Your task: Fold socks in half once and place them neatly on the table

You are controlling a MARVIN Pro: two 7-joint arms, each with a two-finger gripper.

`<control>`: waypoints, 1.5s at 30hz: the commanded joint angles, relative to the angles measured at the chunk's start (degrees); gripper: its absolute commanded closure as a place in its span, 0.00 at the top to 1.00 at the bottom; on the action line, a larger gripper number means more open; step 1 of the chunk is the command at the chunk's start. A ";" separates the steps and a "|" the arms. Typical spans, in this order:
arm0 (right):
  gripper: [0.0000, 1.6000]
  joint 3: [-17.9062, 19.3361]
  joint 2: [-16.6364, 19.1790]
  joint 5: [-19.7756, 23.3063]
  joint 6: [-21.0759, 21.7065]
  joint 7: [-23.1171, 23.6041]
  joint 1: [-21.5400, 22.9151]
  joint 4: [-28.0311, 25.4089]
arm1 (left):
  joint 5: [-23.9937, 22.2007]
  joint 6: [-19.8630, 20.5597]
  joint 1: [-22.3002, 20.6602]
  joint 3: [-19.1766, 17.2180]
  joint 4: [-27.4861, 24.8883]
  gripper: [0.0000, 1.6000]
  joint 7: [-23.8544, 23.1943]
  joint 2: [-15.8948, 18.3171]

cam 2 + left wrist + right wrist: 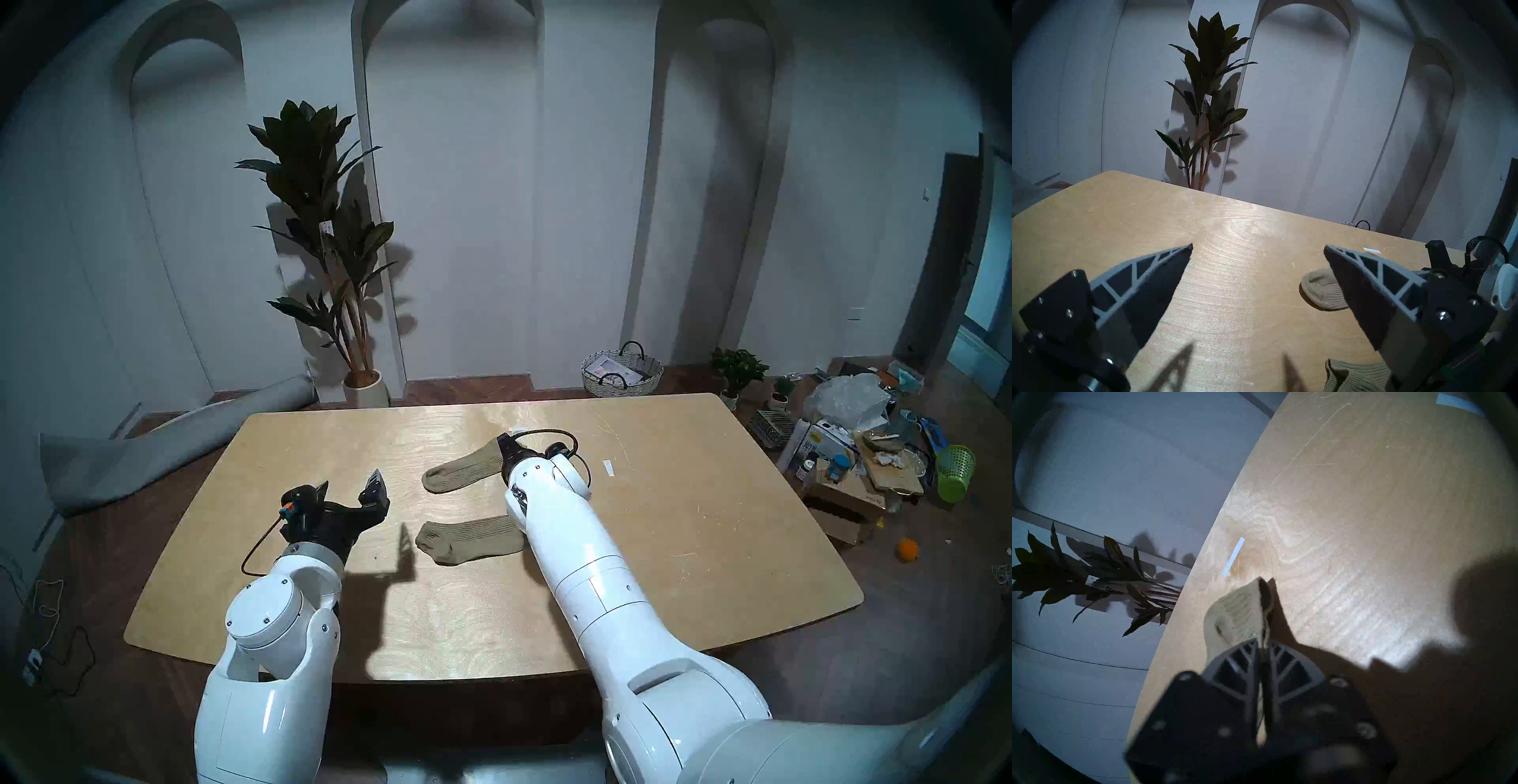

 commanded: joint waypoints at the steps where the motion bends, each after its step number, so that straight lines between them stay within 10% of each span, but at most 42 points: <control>1: 0.00 -0.18 -0.20 -0.24 -0.97 0.45 -1.37 -0.74 | 0.24 -0.79 -0.02 0.11 -1.29 1.00 -0.13 0.12; 21: 0.00 -15.82 6.78 -30.47 -18.51 -1.02 -3.36 -9.81 | -2.17 -2.13 2.75 -0.60 -3.27 1.00 0.23 -0.30; 45: 0.00 -30.24 15.69 -51.13 -16.12 5.71 2.94 -5.33 | -5.22 -7.82 11.10 -1.70 -8.26 1.00 6.13 -1.24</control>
